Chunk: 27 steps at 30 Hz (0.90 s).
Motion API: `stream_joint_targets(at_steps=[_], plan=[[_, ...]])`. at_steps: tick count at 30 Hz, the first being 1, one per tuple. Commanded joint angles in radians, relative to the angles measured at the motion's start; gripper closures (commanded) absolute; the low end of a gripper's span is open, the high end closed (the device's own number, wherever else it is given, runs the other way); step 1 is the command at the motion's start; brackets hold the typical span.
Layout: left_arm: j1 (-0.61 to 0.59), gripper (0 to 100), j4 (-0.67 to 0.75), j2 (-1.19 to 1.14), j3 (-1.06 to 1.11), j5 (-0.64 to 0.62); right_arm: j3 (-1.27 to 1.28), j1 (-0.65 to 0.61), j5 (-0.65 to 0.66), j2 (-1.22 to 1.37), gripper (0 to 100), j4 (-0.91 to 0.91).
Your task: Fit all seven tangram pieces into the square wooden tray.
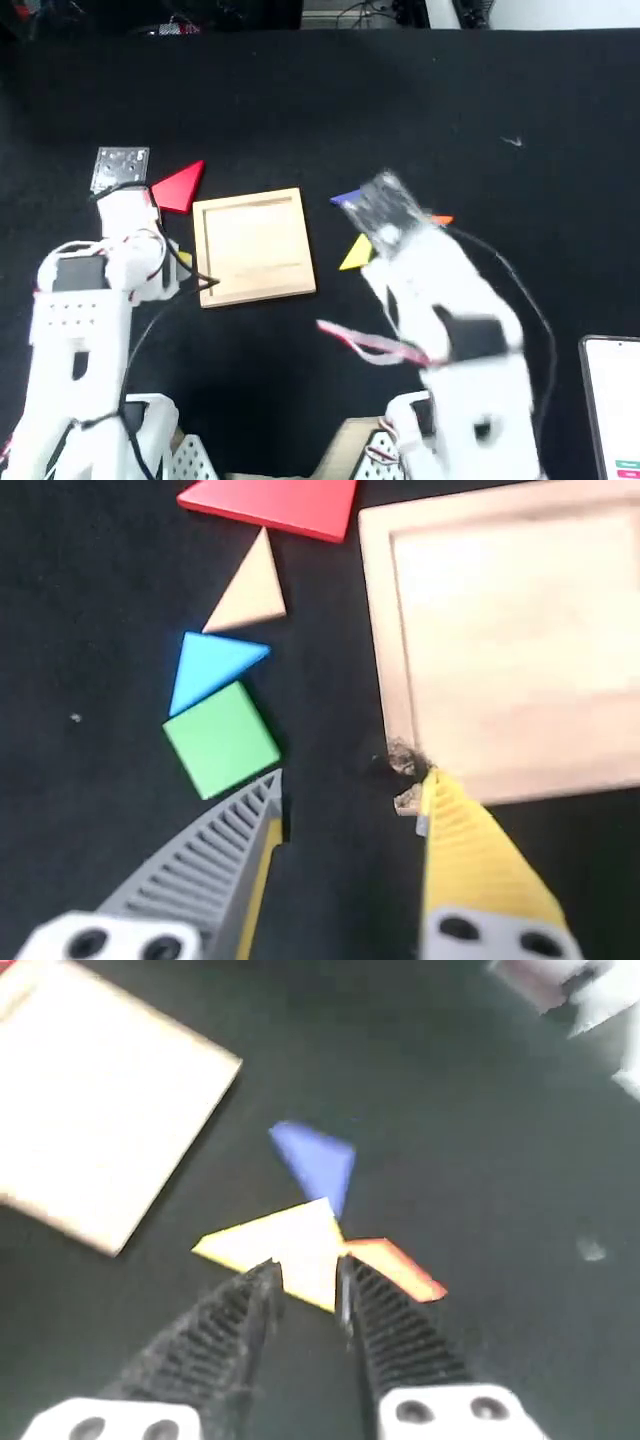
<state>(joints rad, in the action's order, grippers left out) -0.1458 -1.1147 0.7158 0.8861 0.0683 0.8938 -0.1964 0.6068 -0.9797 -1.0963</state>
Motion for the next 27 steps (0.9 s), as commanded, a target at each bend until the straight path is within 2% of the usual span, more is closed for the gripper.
stream_joint_targets(at_steps=[1, 4, 10, 20, 27], plan=[[-0.05, 78, 0.19, -0.023, 0.088, -0.101, -0.166, -0.071, 0.103, 0.308, 89.5, 0.014], [-0.105, 78, 0.235, -0.009, 0.131, -0.164, -0.277, -0.074, 0.189, 0.51, 86.6, 0.009], [-0.147, 78, 0.359, 0.069, 0.26, -0.19, -0.409, -0.046, 0.427, 0.812, 67.6, -0.012], [-0.137, 78, 0.393, 0.264, 0.369, -0.198, -0.61, 0.118, 0.551, 1.139, 69.1, -0.018], [-0.137, 78, 0.394, 0.348, 0.404, -0.204, -0.616, 0.117, 0.706, 1.173, 69.1, -0.11]])
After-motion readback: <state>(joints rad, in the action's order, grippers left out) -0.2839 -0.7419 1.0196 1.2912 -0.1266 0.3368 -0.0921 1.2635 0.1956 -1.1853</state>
